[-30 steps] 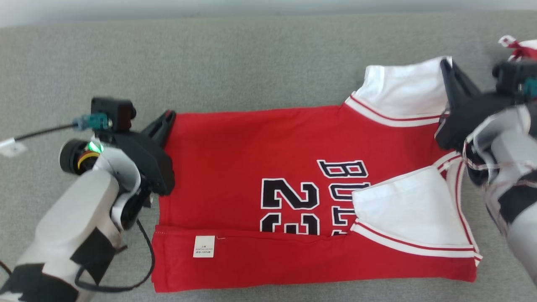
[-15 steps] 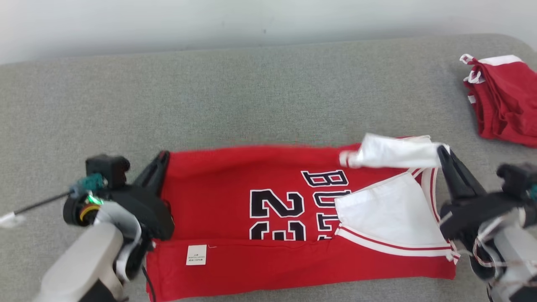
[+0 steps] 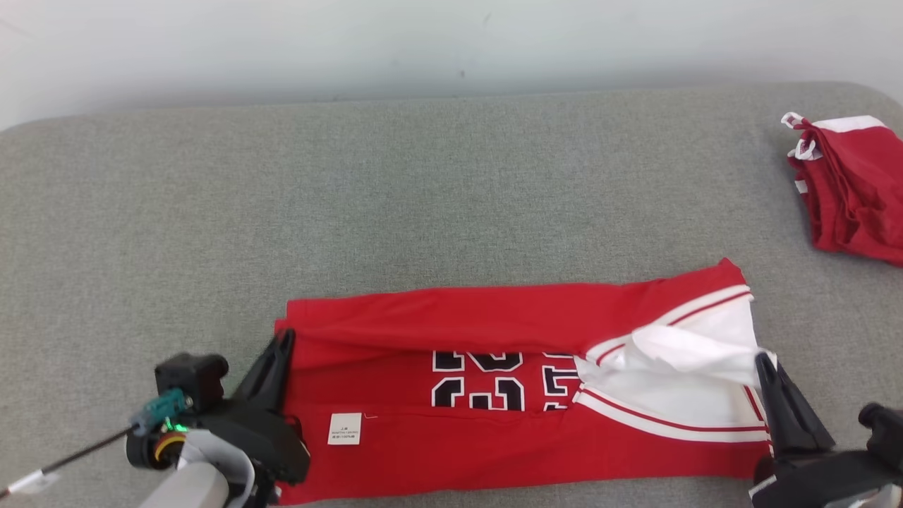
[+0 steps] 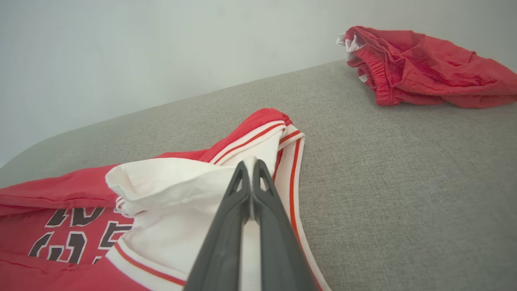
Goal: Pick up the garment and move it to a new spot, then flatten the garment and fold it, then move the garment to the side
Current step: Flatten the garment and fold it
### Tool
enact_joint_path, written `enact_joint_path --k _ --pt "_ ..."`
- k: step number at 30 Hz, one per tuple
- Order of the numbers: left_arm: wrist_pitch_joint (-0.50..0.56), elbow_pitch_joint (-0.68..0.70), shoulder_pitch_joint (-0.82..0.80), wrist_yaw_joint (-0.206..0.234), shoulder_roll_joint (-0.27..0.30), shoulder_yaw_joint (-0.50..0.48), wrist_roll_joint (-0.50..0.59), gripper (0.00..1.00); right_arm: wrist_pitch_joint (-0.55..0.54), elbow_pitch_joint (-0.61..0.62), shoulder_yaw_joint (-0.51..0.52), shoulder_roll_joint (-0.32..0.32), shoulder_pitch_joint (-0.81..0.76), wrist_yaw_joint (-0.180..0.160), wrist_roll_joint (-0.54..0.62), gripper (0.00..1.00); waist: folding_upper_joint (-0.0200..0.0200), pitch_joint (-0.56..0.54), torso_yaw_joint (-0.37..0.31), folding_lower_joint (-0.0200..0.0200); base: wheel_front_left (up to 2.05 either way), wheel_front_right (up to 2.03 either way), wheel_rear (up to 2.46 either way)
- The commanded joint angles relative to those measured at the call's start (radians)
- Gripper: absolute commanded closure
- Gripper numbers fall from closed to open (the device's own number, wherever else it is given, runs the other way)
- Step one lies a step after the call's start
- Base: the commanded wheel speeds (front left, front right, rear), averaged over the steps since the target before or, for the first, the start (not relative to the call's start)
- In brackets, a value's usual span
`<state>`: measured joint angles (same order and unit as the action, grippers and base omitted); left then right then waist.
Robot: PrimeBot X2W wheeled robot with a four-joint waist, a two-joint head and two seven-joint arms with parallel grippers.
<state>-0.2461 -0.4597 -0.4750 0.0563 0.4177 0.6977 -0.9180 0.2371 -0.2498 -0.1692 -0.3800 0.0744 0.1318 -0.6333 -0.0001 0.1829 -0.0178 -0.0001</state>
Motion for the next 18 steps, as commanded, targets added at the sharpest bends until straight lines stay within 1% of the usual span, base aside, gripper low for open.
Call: enact_joint_path --k 1,4,5,6,7,8,10,12,14,18 --pt "-0.005 0.003 0.019 0.004 -0.002 -0.002 0.000 1.00 -0.004 0.006 0.010 0.005 -0.013 -0.002 0.010 1.00 0.0001 -0.005 0.002 0.0001 0.00 0.00 0.00" --pt "-0.014 0.014 0.044 0.013 -0.009 -0.011 0.015 1.00 -0.035 0.019 0.040 0.036 -0.048 -0.002 0.029 1.00 0.0001 -0.015 0.004 0.0001 0.00 0.00 0.00" --pt "-0.015 0.020 0.051 0.014 -0.011 -0.011 0.026 0.68 -0.040 0.025 0.049 0.041 -0.055 -0.002 0.038 0.77 0.0001 -0.018 0.004 0.0001 0.00 0.00 0.00" --pt "-0.017 0.028 0.059 0.017 -0.013 -0.016 0.037 0.53 -0.046 0.030 0.056 0.046 -0.058 -0.002 0.046 0.17 0.0001 -0.022 0.003 0.0001 0.00 0.00 0.00" --pt "-0.018 0.037 0.069 0.023 -0.014 -0.024 0.046 0.07 -0.052 0.034 0.062 0.052 -0.060 -0.002 0.050 0.00 0.0001 -0.025 0.001 0.0001 0.00 0.00 0.00" --pt "-0.019 0.045 0.080 0.027 -0.016 -0.033 0.055 0.00 -0.058 0.040 0.068 0.055 -0.062 -0.002 0.055 0.00 0.0001 -0.029 0.001 0.0001 0.00 0.00 0.00" --pt "-0.019 0.076 0.098 0.036 -0.021 -0.076 0.084 0.00 -0.069 0.055 0.077 0.056 -0.059 -0.002 0.061 0.00 0.0001 -0.035 0.000 0.0001 0.00 0.00 0.00" --pt "-0.019 0.123 0.129 0.041 -0.031 -0.154 0.127 0.00 -0.085 0.063 0.084 0.051 -0.050 -0.002 0.059 0.00 0.0001 -0.039 -0.001 0.0001 0.00 0.00 0.00" --pt "-0.019 0.168 0.171 0.048 -0.055 -0.233 0.184 0.00 -0.100 0.055 0.093 0.038 -0.033 -0.002 0.057 0.00 0.0001 -0.042 0.000 0.0001 0.00 0.00 0.00" --pt "-0.019 0.247 0.250 0.040 -0.111 -0.374 0.305 0.00 -0.145 0.009 0.095 0.016 -0.006 -0.002 0.066 0.00 0.0001 -0.049 0.009 0.0001 0.00 0.00 0.00"
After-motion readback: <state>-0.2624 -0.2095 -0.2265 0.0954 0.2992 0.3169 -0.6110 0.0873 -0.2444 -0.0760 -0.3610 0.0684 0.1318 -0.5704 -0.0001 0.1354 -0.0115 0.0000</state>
